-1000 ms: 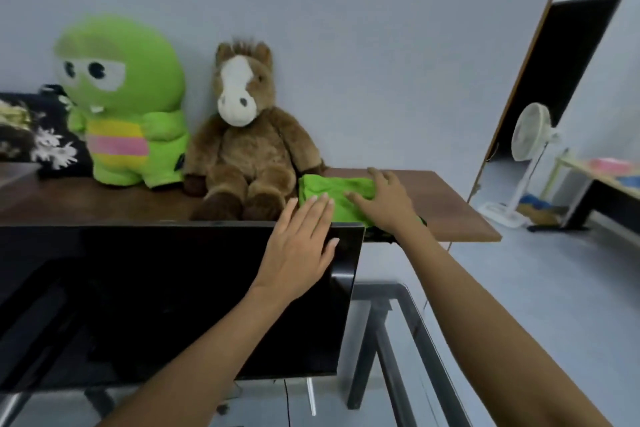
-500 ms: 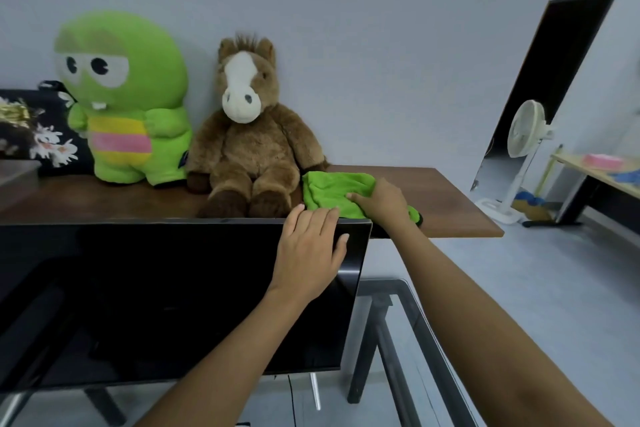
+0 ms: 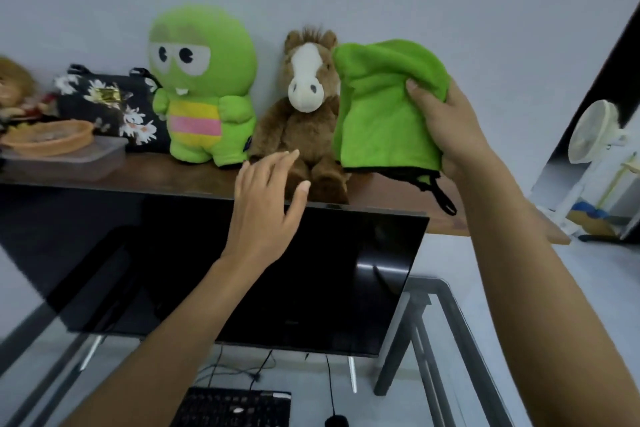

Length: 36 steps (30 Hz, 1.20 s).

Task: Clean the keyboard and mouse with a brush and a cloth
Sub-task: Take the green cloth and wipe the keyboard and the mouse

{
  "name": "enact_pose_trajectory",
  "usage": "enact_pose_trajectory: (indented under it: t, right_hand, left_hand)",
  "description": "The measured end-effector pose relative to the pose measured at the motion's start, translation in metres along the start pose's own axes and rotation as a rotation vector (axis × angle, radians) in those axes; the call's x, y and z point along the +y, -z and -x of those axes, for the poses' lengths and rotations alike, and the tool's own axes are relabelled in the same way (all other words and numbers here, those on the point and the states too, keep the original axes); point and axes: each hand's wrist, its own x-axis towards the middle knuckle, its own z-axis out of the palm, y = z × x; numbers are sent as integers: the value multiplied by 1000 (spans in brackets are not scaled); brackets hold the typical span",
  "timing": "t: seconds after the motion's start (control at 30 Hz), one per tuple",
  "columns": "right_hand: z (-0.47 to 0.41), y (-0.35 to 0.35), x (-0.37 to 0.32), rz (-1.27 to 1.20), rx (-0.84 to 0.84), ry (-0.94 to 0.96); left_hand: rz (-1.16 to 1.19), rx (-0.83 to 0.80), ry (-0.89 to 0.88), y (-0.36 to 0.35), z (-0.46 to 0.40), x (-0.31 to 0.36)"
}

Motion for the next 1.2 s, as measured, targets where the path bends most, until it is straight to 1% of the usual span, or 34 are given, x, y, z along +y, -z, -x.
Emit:
enact_pose_trajectory:
  t: [0.07,0.17,0.3,0.37,0.43,0.5,0.57,0.73,0.87,0.97,1.03,1.07,1.17,1.2]
  right_hand:
    - [23,-30,-2,-44,-87,-20]
    - [68,-79,15,-41,-217,-80]
    - [139,-141,61,-17,-411,-258]
    - [173,-167,92,72,-502,-372]
    - [202,-188,123,224,-566,-436]
    - [229,-204,152,367,-592,-471]
    - [250,-221,175,529,-596,-468]
    - [292,-272,246,896,-519,-438]
    - [326,-330,299,1177,-528,-443]
    - [349,-370,322,1180,-591,-497]
    - [364,-389,331,1113,-658,-557]
    - [370,-394,333,1122,-688,-536]
    - [381,-393,342,1271,-709,-353]
    - [380,-389,343,1271,-732,-344]
  left_hand:
    - [-15,30,15,20,9,-18]
    - [-52,47,74,49,32,-54]
    - [-105,18,184,78,92,-119]
    - [-95,-9,238,87,130,-155]
    - [-88,-37,279,93,172,-190]
    - [-74,-88,338,98,211,-225]
    - [-64,-146,402,101,242,-257]
    - [-53,-300,470,93,300,-324]
    - [-54,-485,607,71,351,-363]
    - [-31,-594,696,58,390,-380]
    - [-14,-630,687,55,410,-385]
    - [-11,-636,667,56,416,-386]
    - [2,-663,593,57,424,-393]
    - [10,-675,559,58,426,-396]
